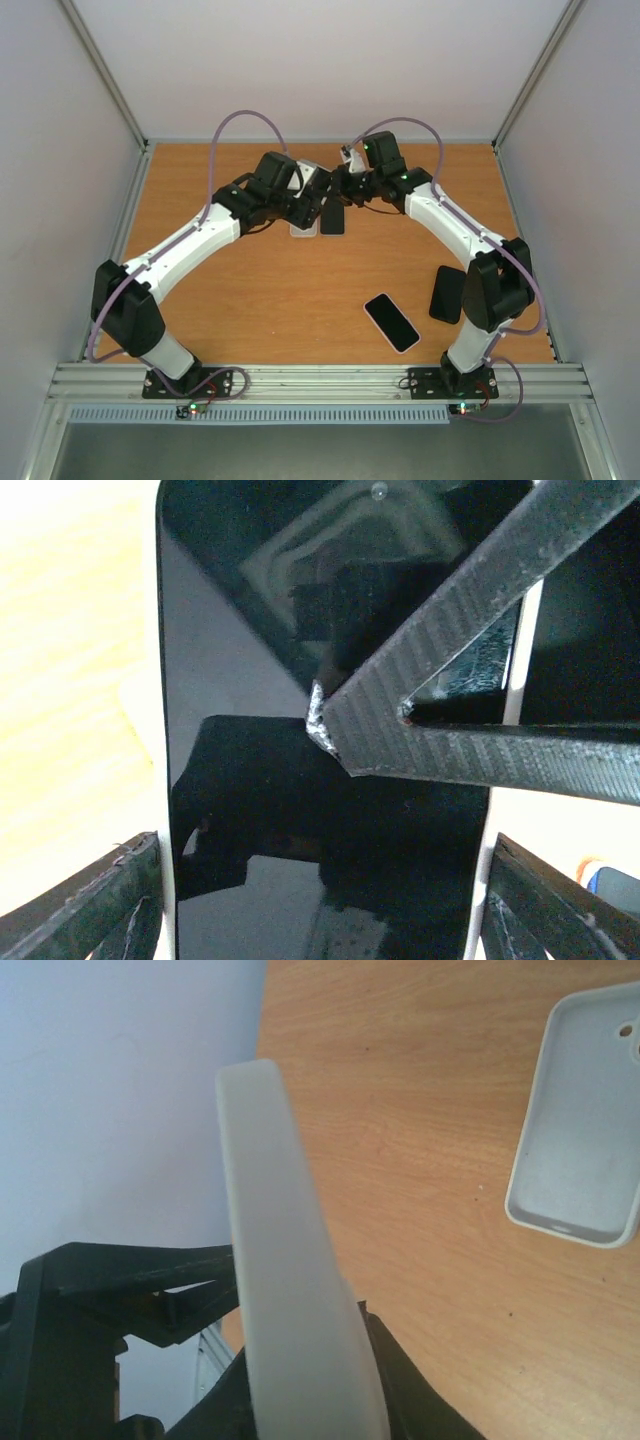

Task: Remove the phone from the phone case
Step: Remove the phone case from the phone.

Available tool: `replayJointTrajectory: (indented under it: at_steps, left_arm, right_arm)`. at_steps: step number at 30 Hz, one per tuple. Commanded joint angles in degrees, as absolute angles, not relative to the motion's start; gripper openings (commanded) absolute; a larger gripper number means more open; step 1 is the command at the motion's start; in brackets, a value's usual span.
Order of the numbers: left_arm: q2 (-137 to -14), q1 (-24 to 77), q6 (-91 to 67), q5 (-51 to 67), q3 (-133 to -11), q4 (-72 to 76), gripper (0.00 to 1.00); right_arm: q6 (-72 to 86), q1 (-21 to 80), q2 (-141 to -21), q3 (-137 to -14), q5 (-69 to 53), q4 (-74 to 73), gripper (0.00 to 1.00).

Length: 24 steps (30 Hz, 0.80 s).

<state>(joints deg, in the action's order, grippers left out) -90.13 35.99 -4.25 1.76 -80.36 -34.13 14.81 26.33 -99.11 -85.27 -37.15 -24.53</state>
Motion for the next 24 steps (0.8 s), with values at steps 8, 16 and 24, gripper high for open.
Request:
replayJointTrajectory:
  at_steps: [8, 16, 24]
  left_arm:
    - [-86.9, 34.4, -2.8, 7.7, -80.5, -33.0, 0.86]
    - [-79.3, 27.7, -1.7, 22.6, -75.6, -34.6, 0.99]
    - [-75.2, 19.6, -7.8, 46.9, -71.7, -31.7, 0.93]
  right_arm:
    - [12.5, 23.8, -98.2, -88.9, -39.2, -26.1, 0.01]
    - [10.6, 18.8, -95.4, -87.2, -49.6, -22.6, 0.01]
    - [6.5, 17.7, -91.7, -85.2, -62.9, -18.6, 0.01]
